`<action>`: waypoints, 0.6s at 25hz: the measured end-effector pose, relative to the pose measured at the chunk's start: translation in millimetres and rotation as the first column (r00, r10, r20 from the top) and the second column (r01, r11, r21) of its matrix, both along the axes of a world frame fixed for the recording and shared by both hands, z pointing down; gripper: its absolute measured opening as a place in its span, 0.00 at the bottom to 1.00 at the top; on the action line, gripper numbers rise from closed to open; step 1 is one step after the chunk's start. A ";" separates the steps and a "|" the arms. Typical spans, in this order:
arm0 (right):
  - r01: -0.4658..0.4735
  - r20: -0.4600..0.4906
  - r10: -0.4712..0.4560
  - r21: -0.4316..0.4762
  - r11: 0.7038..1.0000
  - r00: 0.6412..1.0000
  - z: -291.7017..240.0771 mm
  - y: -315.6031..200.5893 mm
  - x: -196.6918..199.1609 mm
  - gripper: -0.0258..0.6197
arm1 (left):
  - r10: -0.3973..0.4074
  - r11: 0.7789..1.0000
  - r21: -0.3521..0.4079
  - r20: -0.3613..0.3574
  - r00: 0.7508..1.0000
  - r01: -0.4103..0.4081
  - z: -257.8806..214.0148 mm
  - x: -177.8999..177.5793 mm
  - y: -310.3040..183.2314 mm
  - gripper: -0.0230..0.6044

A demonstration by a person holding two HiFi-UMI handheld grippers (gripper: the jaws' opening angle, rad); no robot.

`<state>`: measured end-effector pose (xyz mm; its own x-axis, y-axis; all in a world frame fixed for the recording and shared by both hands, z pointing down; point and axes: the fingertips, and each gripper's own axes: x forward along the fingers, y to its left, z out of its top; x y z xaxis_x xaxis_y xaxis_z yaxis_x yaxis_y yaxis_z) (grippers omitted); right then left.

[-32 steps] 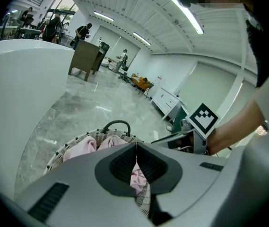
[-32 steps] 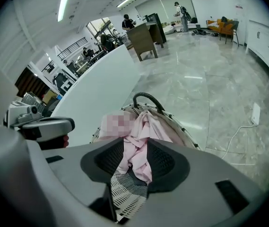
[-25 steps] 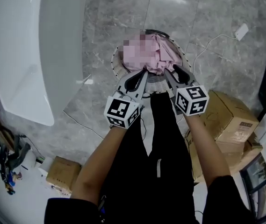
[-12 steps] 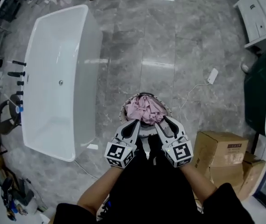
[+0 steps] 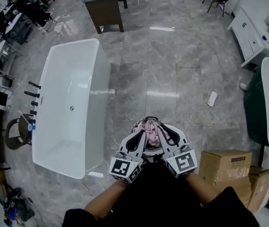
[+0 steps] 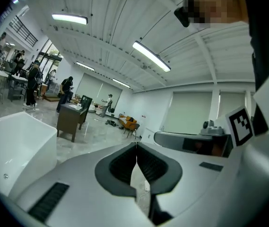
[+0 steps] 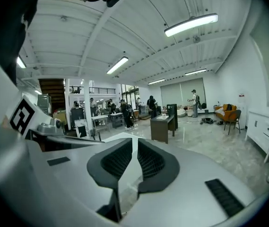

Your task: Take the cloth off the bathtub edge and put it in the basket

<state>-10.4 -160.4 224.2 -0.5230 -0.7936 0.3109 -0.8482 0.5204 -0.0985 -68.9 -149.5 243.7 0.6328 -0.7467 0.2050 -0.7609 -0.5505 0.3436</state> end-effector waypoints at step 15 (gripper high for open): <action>-0.098 0.028 0.096 0.079 0.992 0.995 -40.3 2.7 -3.5 0.09 | 0.045 0.992 0.119 -0.017 0.999 -0.043 -59.7 2.8 -2.2 0.06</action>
<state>-13.9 -157.7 183.9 -0.4492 -0.8627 0.2324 -0.8928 0.4431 -0.0808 -66.1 -151.8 184.0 0.6686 -0.7363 0.1040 -0.7288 -0.6210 0.2885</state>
